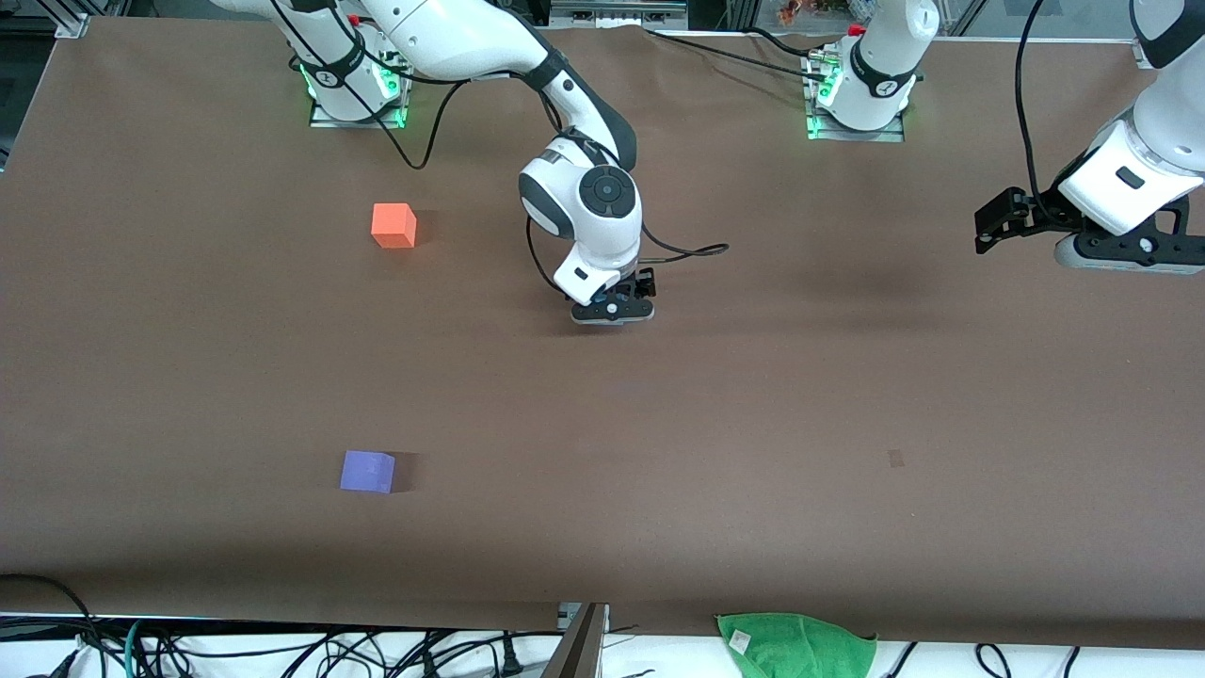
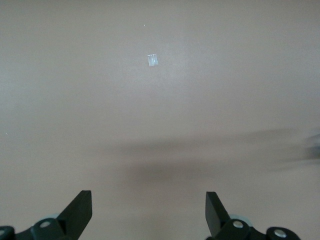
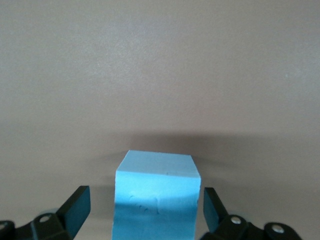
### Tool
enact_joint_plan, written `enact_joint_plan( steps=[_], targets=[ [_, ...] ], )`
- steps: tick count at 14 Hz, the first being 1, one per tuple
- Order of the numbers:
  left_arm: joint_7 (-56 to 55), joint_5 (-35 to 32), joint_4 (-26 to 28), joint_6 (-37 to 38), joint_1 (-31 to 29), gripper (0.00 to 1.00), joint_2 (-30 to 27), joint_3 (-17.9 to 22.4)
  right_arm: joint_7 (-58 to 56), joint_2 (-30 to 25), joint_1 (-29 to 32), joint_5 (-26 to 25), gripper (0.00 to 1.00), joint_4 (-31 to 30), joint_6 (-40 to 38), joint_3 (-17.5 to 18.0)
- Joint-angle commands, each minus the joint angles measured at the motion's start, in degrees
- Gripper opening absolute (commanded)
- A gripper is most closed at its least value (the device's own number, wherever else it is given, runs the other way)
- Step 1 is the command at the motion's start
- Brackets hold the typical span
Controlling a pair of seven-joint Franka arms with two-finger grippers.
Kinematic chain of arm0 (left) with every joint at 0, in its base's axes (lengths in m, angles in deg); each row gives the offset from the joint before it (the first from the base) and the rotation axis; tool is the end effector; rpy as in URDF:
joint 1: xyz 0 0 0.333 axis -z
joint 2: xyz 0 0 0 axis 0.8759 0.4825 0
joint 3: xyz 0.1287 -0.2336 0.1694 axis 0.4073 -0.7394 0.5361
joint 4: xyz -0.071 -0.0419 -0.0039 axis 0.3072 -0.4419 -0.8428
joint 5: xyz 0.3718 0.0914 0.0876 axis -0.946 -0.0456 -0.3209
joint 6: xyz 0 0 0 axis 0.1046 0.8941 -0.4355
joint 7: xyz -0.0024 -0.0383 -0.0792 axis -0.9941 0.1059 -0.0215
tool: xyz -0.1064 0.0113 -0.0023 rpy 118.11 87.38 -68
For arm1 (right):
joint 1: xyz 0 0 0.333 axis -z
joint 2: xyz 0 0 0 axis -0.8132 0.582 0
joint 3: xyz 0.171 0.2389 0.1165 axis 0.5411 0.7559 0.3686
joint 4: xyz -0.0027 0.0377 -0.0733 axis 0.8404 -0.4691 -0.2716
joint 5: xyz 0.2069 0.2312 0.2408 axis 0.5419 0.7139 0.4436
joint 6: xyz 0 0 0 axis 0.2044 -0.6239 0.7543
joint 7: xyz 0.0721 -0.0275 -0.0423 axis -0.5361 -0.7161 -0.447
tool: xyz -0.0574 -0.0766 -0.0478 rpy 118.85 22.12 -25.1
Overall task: Place blue block between orange and purple blocks
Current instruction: 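Grasp the blue cube with the right gripper while the left gripper withdraws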
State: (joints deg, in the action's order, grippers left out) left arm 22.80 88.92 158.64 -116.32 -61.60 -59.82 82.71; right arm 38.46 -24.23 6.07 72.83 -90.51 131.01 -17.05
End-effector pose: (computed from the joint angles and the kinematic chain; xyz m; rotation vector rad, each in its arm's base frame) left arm 0.5466 -0.0340 0.5714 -3.1219 0.0826 0.0310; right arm 0.4786 0.5358 0.2162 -3.1374 -0.0983 -0.0649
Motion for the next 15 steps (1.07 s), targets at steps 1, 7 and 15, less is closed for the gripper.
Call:
enact_joint_plan(
  steps=[1, 7, 15],
  targets=[
    [-0.5, 1.1, 0.1, -0.6, 0.2, 1.00, 0.0, 0.0, -0.5, -0.1, -0.3, -0.7, 0.95, -0.9, 0.7, -0.6],
    [-0.4, 1.1, 0.2, -0.1, -0.5, 1.00, 0.1, 0.2, -0.4, 0.4, 0.1, -0.8, 0.68, -0.6, 1.4, -0.6],
    [-0.6, 1.2, -3.8, 0.2, -1.0, 1.00, 4.3, 0.6, -2.6, -2.9, 3.4, -0.5, 0.49, -0.2, -2.5, -0.6]
  ],
)
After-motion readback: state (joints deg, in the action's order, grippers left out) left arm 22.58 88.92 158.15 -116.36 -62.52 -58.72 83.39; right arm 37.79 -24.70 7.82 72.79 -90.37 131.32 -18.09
